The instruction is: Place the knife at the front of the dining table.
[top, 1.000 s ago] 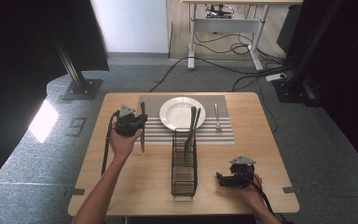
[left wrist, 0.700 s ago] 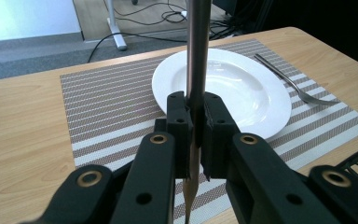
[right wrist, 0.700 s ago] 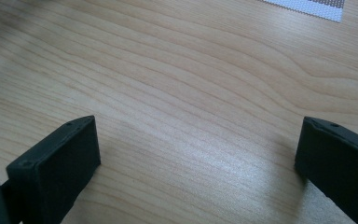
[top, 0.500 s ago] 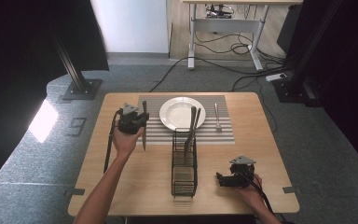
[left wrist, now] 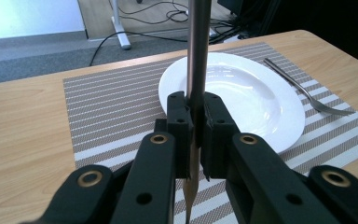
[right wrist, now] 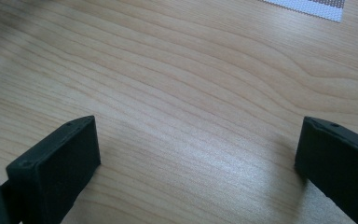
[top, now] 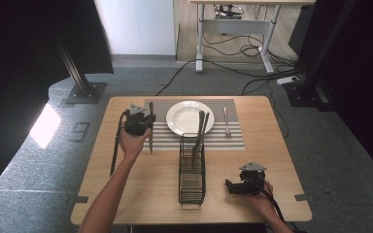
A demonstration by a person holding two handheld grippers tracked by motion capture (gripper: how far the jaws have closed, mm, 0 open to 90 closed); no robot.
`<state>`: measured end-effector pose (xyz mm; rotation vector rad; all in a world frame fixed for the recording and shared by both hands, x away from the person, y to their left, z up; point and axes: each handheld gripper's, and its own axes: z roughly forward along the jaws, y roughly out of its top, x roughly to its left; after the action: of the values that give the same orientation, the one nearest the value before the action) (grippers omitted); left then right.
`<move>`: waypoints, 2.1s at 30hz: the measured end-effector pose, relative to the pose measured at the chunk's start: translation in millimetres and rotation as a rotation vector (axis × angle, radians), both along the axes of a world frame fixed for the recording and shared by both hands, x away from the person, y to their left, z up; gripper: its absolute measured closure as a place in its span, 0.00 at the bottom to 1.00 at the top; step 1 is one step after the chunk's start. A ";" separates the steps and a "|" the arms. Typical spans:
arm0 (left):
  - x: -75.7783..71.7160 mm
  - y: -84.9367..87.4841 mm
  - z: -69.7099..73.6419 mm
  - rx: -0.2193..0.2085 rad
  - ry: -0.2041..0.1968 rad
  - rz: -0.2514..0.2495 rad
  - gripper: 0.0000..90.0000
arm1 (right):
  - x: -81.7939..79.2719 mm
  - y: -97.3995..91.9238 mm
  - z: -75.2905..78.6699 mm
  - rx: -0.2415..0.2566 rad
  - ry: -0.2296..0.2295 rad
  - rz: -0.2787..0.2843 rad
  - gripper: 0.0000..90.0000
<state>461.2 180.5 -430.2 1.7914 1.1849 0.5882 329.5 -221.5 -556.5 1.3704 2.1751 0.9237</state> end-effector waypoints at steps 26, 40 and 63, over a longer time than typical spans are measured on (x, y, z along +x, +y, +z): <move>57.8 -2.5 -28.6 -0.016 0.114 0.054 0.93 | 0.3 0.0 0.1 0.001 0.001 0.004 0.00; 74.1 -6.7 -44.0 -0.027 0.171 0.060 0.93 | -0.1 0.1 0.1 0.001 -0.001 0.005 0.00; 104.2 -4.2 -80.9 -0.011 0.284 0.113 0.93 | 0.1 0.5 0.1 0.001 -0.003 0.008 0.01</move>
<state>565.4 176.3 -511.1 1.8502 1.4855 0.3973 329.6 -221.0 -556.3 1.3617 2.1796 0.9290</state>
